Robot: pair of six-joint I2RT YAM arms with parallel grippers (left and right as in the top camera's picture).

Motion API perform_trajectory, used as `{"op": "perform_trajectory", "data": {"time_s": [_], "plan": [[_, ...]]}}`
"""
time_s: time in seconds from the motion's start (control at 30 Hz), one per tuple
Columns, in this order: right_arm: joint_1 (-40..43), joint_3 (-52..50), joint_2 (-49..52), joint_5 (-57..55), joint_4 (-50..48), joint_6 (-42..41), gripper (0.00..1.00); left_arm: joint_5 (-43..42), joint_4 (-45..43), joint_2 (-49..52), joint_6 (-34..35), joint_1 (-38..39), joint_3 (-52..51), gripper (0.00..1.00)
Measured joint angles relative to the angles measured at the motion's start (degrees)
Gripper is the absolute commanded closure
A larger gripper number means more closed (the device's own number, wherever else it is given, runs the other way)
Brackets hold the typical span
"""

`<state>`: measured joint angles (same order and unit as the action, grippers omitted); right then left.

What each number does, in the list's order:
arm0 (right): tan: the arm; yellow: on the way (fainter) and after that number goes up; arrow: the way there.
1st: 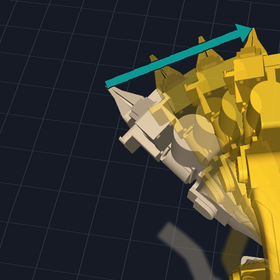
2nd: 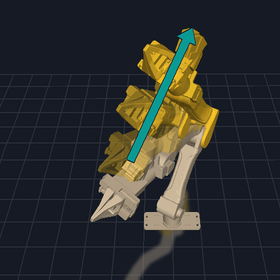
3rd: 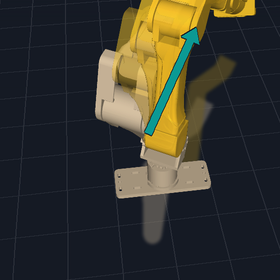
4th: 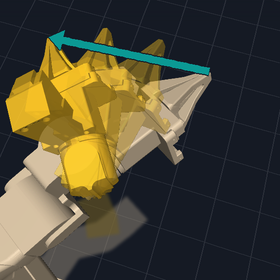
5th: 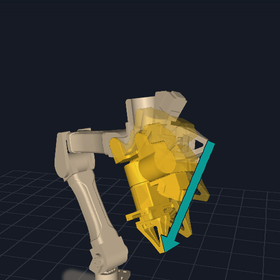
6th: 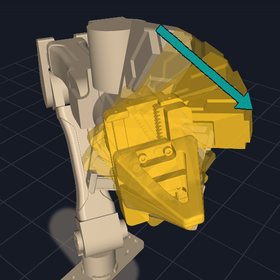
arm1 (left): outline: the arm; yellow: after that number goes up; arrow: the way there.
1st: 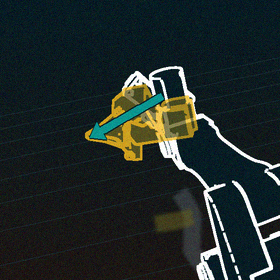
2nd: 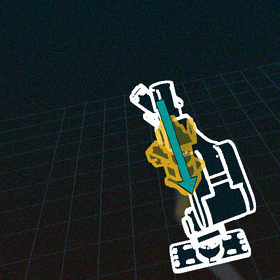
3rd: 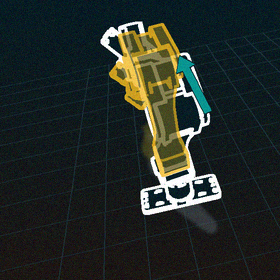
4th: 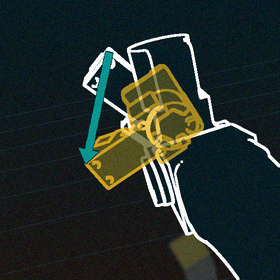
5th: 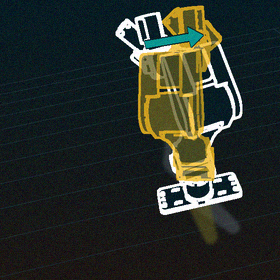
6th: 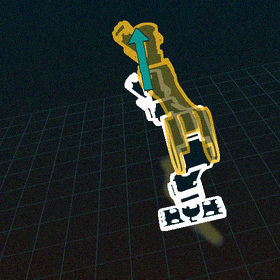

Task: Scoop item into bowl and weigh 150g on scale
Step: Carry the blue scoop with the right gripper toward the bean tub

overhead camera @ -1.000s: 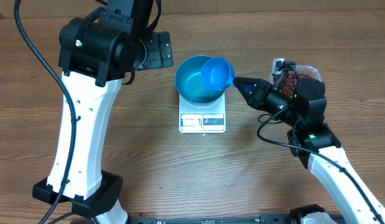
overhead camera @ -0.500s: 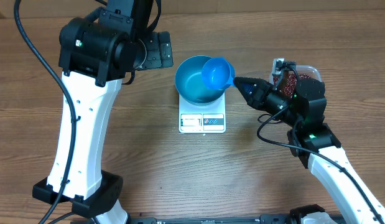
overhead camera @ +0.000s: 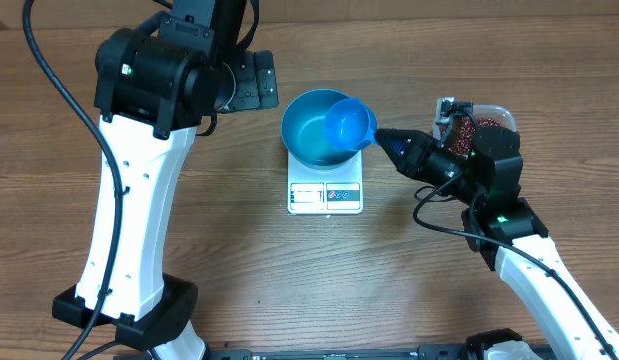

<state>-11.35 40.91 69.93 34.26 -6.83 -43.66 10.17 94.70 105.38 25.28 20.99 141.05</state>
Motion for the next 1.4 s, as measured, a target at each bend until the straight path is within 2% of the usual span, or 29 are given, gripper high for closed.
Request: {"op": "perform_trajectory", "data": {"time_s": [0.33,0.7,1.1,1.4], "plan": [[0.00,0.02,0.00,-2.54,2.99,1.05,0.96,0.00,-0.02,0.00,0.00,0.00,0.00,0.00],[0.00,0.02,-0.02,-8.24,7.34,6.40,0.96,0.00,0.00,0.00,0.00,0.00,0.00,0.00],[0.00,0.04,-0.02,-9.94,8.13,8.52,0.96,0.00,0.00,0.00,0.00,0.00,0.00,0.01],[0.02,10.84,-0.02,-12.46,22.82,15.74,0.96,0.00,0.00,0.00,0.00,0.00,0.00,0.01]]}}
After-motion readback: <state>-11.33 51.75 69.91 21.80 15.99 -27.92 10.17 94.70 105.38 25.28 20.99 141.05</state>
